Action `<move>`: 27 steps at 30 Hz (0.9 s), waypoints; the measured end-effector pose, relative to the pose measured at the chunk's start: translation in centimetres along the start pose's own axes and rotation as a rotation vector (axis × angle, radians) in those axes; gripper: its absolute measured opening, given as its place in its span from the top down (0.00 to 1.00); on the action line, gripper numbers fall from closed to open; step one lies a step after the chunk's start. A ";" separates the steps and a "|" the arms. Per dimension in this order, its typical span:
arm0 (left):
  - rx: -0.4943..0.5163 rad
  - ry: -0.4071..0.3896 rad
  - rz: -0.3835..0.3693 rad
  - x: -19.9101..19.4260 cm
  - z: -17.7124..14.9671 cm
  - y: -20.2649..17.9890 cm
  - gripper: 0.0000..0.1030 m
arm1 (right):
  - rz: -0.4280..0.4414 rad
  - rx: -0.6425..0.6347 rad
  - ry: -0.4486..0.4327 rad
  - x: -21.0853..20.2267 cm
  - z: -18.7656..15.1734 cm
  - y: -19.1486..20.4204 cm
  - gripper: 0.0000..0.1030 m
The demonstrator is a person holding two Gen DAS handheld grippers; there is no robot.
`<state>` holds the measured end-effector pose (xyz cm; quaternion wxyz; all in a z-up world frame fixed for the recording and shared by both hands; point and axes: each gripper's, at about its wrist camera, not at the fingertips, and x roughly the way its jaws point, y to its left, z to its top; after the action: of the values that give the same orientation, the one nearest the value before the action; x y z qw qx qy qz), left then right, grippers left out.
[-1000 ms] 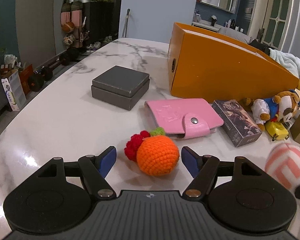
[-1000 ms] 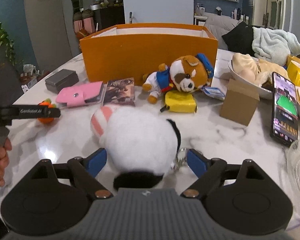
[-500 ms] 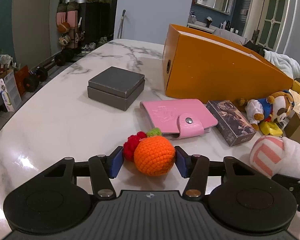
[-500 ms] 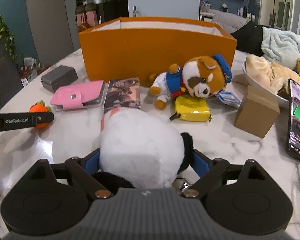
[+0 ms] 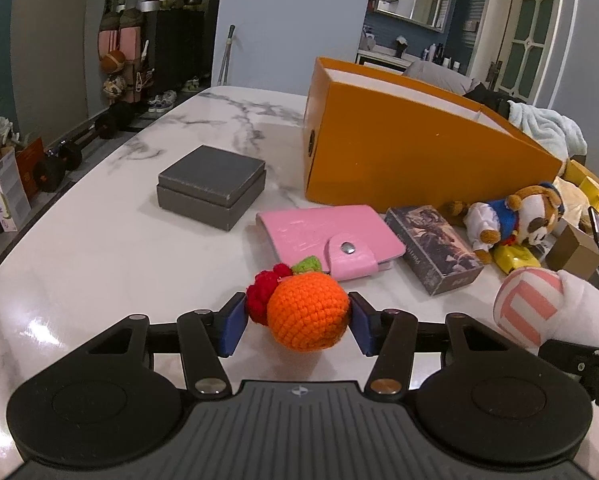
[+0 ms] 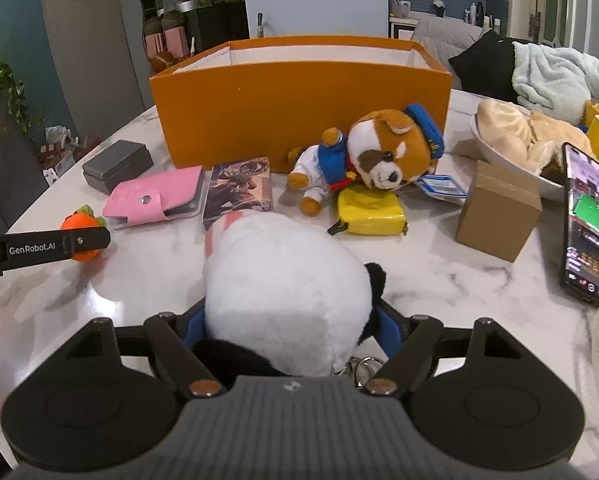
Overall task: Organize objects
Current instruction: 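Carry the orange fruit and white plush with both tools over the box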
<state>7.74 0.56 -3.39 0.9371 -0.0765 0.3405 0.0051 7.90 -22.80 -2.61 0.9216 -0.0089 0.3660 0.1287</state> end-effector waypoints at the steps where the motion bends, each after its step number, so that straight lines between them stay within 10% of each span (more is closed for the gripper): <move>1: 0.003 -0.002 -0.003 -0.1 0.1 -0.1 0.40 | -0.001 0.002 -0.003 -0.2 0.1 -0.1 0.22; 27: 0.081 -0.175 -0.089 -3.0 9.8 -4.6 0.40 | -0.006 -0.078 -0.219 -4.0 11.3 0.6 0.22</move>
<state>11.96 -2.37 6.63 0.9649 -0.0528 0.2535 -0.0435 12.52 -21.91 8.42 0.9555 -0.0315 0.2577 0.1404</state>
